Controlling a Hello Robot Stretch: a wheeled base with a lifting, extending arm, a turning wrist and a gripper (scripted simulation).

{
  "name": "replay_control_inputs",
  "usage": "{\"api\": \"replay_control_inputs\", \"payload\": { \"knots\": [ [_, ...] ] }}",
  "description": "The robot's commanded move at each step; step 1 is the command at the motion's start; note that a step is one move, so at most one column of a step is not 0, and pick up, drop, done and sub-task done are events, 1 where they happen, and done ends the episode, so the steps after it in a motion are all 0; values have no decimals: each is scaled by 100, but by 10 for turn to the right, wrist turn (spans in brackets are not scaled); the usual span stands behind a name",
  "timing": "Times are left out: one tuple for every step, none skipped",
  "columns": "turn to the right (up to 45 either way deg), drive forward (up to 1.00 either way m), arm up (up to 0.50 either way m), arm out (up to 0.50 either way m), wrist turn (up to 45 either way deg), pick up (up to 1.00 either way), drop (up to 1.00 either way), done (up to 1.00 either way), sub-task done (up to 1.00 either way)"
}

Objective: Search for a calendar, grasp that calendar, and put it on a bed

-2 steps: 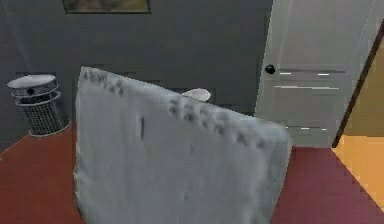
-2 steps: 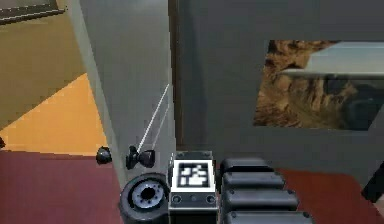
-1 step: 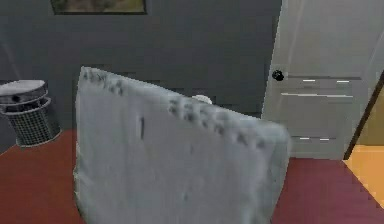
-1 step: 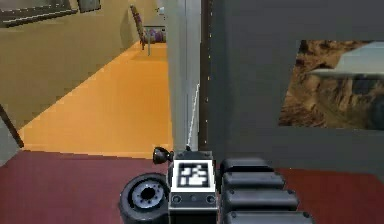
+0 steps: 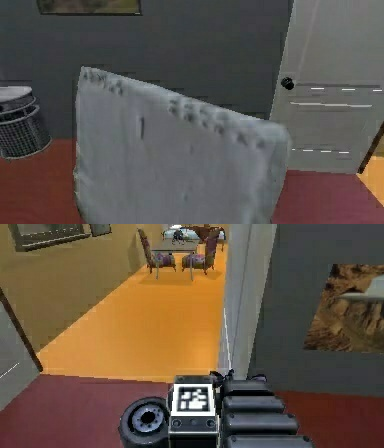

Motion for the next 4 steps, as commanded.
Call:
{"api": "replay_control_inputs", "payload": {
  "knots": [
    [300, 0, 0, 0, 0, 0, 0, 0, 0],
    [30, 0, 0, 0, 0, 0, 0, 0, 0],
    [0, 50, 0, 0, 0, 0, 0, 0, 0],
    [450, 0, 0, 0, 0, 0, 0, 0, 0]
  ]
}}
